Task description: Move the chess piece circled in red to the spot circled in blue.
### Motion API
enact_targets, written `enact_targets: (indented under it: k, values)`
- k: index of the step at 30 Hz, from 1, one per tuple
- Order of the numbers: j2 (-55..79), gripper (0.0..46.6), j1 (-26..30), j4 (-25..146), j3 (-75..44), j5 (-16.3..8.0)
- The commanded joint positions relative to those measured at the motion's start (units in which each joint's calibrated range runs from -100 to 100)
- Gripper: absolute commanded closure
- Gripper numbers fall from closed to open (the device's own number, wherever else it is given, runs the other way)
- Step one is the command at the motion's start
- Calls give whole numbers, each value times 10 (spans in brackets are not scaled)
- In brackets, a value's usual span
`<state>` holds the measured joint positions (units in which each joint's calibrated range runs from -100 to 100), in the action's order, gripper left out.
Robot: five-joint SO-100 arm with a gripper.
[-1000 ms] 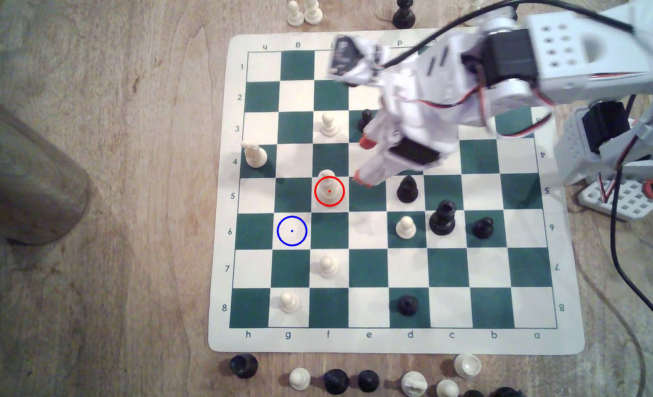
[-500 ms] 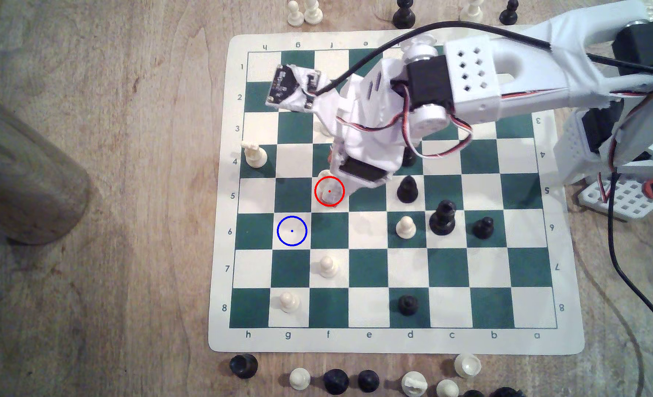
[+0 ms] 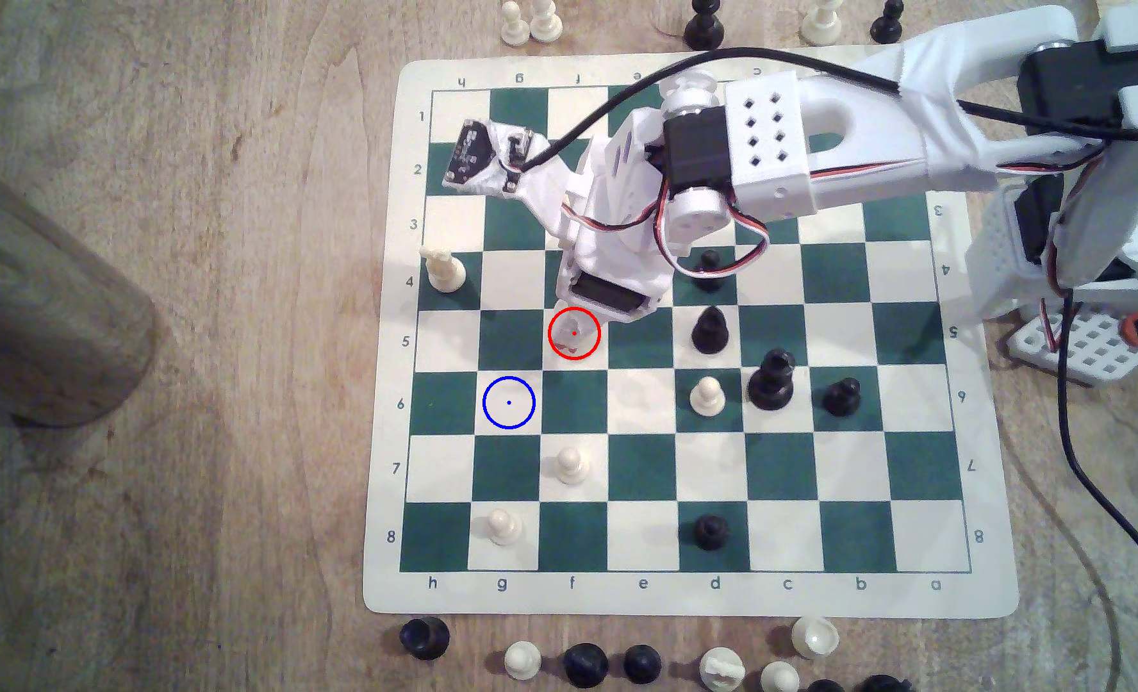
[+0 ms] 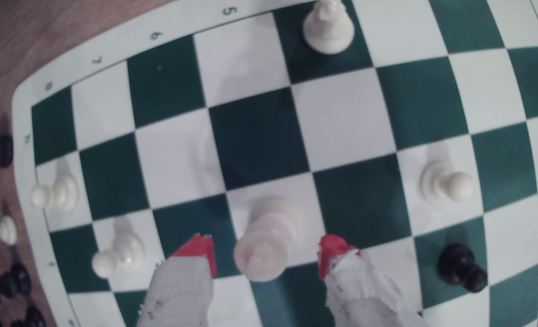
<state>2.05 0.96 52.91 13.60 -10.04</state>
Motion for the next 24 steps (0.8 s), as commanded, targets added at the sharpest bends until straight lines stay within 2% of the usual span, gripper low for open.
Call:
enact_targets:
  k: [1,14,17,21,24]
  values:
    - [-9,294,6,-10,-54,-2]
    - [19,328,17,-10,-59,-4]
    - [19,361,17,-10,-61,-4]
    - [16,372,17,-10,-62,-4]
    - [10,400,17,-10,-62,-4]
